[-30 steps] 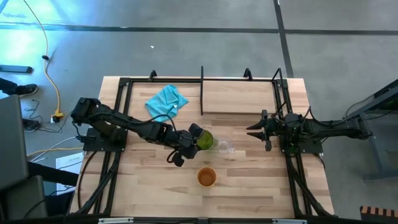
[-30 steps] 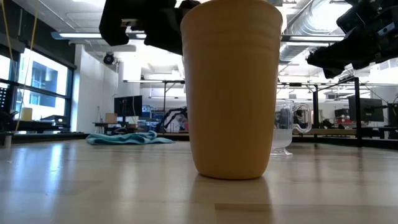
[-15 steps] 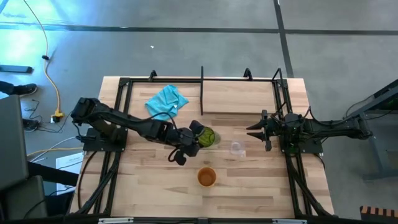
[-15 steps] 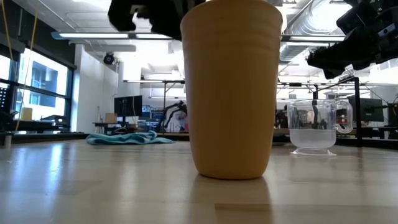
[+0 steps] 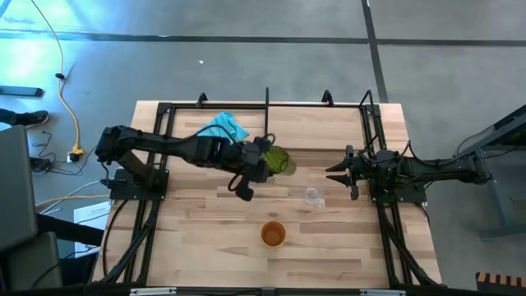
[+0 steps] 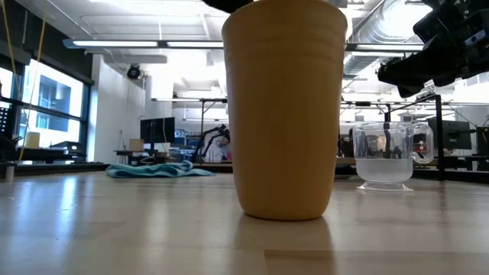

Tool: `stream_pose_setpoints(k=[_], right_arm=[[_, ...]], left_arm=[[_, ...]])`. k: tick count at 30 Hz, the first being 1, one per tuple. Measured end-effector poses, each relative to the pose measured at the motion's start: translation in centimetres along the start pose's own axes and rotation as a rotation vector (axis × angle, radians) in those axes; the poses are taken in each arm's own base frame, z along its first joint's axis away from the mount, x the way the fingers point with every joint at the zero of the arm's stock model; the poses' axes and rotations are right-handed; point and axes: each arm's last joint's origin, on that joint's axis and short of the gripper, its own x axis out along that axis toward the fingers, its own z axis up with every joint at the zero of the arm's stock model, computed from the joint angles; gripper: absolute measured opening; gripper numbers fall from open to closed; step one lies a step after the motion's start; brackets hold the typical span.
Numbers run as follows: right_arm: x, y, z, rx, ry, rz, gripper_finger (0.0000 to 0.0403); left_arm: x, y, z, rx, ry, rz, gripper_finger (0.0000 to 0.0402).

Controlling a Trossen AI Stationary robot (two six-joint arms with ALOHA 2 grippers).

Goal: Stack small to large cups/mugs on shelf
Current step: Put the green cup on the shelf

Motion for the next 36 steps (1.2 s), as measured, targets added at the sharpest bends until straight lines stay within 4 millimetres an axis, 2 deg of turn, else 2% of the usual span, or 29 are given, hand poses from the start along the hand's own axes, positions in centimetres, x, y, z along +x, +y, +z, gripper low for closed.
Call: stream_pose_setpoints(k=[14,17,27,36], right_arm=[[0.0,0.0,0.0,0.005,0.000,0.000,0.0091],[0.0,0.0,0.0,0.005,0.000,0.000,0.0091],[0.0,0.0,-0.1,0.023,0.013,0.000,0.0091],[0.2,0.0,-0.5,0.031,0.057,0.009,0.0091]], left_arm=[[-1.6,6.0,-0.4,-0.097,-0.106,0.047,0.0000],[-1.1,7.3,-0.2,-0.110,-0.110,0.048,0.0000],[2.6,11.8,-0.1,-0.126,0.058,0.005,0.0000],[2.7,16.8,-1.5,-0.199,0.082,0.019,0.0000]])
